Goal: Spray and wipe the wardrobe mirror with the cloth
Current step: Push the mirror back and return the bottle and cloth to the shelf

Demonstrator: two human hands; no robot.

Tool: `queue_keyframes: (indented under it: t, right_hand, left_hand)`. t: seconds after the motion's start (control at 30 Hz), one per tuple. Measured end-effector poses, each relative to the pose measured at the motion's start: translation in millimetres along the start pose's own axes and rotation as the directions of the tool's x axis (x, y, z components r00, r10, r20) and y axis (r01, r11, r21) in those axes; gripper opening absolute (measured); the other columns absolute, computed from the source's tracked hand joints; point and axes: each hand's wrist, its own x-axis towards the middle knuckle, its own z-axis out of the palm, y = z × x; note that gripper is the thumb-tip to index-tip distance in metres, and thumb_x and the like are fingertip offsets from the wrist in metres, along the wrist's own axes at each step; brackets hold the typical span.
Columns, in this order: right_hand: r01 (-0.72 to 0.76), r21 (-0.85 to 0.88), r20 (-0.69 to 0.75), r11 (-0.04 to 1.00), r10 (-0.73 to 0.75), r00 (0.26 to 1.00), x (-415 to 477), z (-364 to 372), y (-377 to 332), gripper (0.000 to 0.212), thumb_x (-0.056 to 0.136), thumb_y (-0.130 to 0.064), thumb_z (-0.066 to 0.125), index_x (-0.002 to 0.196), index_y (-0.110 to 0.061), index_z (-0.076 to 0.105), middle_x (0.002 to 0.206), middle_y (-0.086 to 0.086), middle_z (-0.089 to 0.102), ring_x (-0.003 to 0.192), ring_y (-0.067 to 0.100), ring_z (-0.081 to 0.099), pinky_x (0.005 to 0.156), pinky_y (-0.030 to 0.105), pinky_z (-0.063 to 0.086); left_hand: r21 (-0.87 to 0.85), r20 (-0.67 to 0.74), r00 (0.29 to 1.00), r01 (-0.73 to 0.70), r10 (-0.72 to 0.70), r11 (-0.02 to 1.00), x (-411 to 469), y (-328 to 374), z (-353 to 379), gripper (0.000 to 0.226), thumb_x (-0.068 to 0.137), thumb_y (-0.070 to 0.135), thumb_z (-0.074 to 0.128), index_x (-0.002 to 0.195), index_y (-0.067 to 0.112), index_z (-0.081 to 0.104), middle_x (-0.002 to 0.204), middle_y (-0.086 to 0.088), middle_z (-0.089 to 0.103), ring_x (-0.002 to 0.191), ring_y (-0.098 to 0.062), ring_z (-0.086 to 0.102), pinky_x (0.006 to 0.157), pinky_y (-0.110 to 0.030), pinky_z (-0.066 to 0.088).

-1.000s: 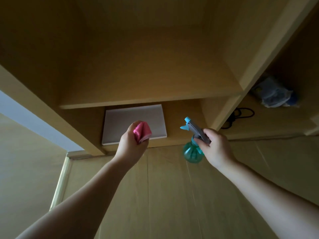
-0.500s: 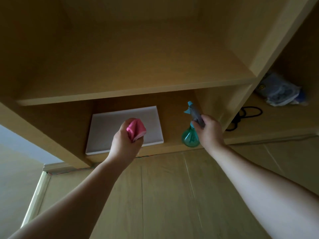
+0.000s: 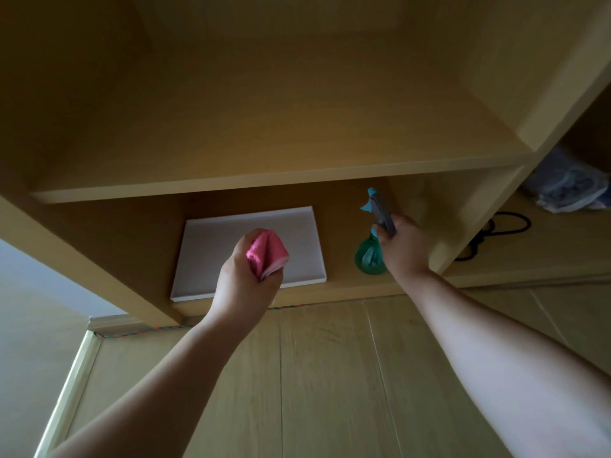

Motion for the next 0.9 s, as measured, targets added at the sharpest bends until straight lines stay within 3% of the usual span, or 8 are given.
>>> queue_keyframes:
  t: [0.17,0.3,0.37,0.43,0.57,0.7,0.77,0.9]
  right_hand:
    - [-0.011,-0.041,0.041,0.999,0.013,0.999,-6,-6,-2,0.017,0.093,-0.031,0.062,0.103,-0.017,0.062,0.085,-0.006,0.062,0.077,0.012,0.064,0.054,0.013,0.039]
    - [0.053,-0.129,0.007,0.990,-0.052,0.999,-19,-26,-9,0.042,0.094,-0.034,0.059,0.129,-0.013,0.052,0.115,0.006,0.061,0.091,0.020,0.064,0.065,0.023,0.047]
    - [0.112,-0.138,-0.039,0.984,-0.119,0.992,-33,-39,-19,0.041,0.094,-0.029,0.059,0.131,-0.012,0.052,0.121,0.008,0.061,0.100,0.022,0.062,0.072,0.026,0.047]
    - [0.203,-0.042,-0.008,0.978,-0.204,0.979,-51,-50,-35,0.030,0.094,-0.023,0.058,0.121,-0.011,0.060,0.112,0.006,0.065,0.100,0.021,0.063,0.076,0.029,0.051]
    - [0.252,0.281,0.245,0.926,-0.322,0.914,-84,-62,-87,0.012,0.093,-0.017,0.063,0.103,-0.015,0.069,0.090,-0.004,0.069,0.083,0.011,0.066,0.075,0.027,0.056]
    - [0.078,0.556,0.404,0.827,-0.351,0.845,-104,-61,-137,0.020,0.091,-0.021,0.064,0.111,-0.022,0.061,0.095,-0.003,0.070,0.089,0.008,0.068,0.079,0.023,0.056]
    - [-0.011,0.588,0.476,0.809,-0.335,0.813,-107,-58,-151,0.025,0.091,-0.023,0.065,0.115,-0.023,0.058,0.098,0.000,0.071,0.092,0.013,0.070,0.080,0.029,0.058]
    - [0.031,0.544,0.468,0.839,-0.334,0.818,-108,-57,-158,0.021,0.092,-0.008,0.062,0.112,-0.016,0.061,0.098,0.005,0.071,0.091,0.021,0.070,0.077,0.035,0.060]
  left_hand:
    - [-0.021,0.000,1.000,-0.018,0.018,1.000,-4,6,1,0.051,0.083,0.009,0.069,0.117,0.040,0.048,0.093,0.008,0.063,0.076,-0.013,0.067,0.060,-0.027,0.059]
    - [-0.047,0.012,0.999,-0.047,0.048,0.998,-11,13,-2,0.053,0.082,0.008,0.068,0.120,0.038,0.049,0.095,0.011,0.061,0.076,-0.009,0.066,0.058,-0.028,0.060]
    - [-0.039,0.021,0.998,-0.056,0.057,0.998,-16,16,-4,0.055,0.082,0.009,0.070,0.127,0.032,0.049,0.097,0.014,0.060,0.078,-0.006,0.065,0.061,-0.027,0.061]
    - [-0.049,0.028,0.998,-0.057,0.059,0.997,-22,20,-7,0.058,0.081,0.011,0.072,0.131,0.030,0.049,0.098,0.015,0.059,0.079,-0.007,0.065,0.062,-0.026,0.061]
    - [-0.081,0.002,0.999,-0.054,0.054,0.995,-27,32,-15,0.061,0.076,0.016,0.078,0.129,0.031,0.050,0.101,0.013,0.061,0.084,-0.007,0.066,0.065,-0.021,0.059]
    - [-0.104,0.013,0.998,-0.054,0.056,0.993,-33,46,-19,0.069,0.070,0.022,0.084,0.131,0.025,0.052,0.102,0.008,0.066,0.083,-0.005,0.068,0.065,-0.015,0.055]
    - [-0.146,0.077,0.993,-0.080,0.092,0.986,-39,51,-21,0.068,0.067,0.022,0.087,0.127,0.026,0.054,0.098,0.012,0.067,0.081,0.002,0.068,0.064,-0.011,0.053]
    - [-0.133,0.242,0.967,-0.049,0.080,0.990,-46,52,-35,0.069,0.063,0.018,0.091,0.110,0.049,0.051,0.097,0.014,0.067,0.084,0.005,0.067,0.064,-0.011,0.053]
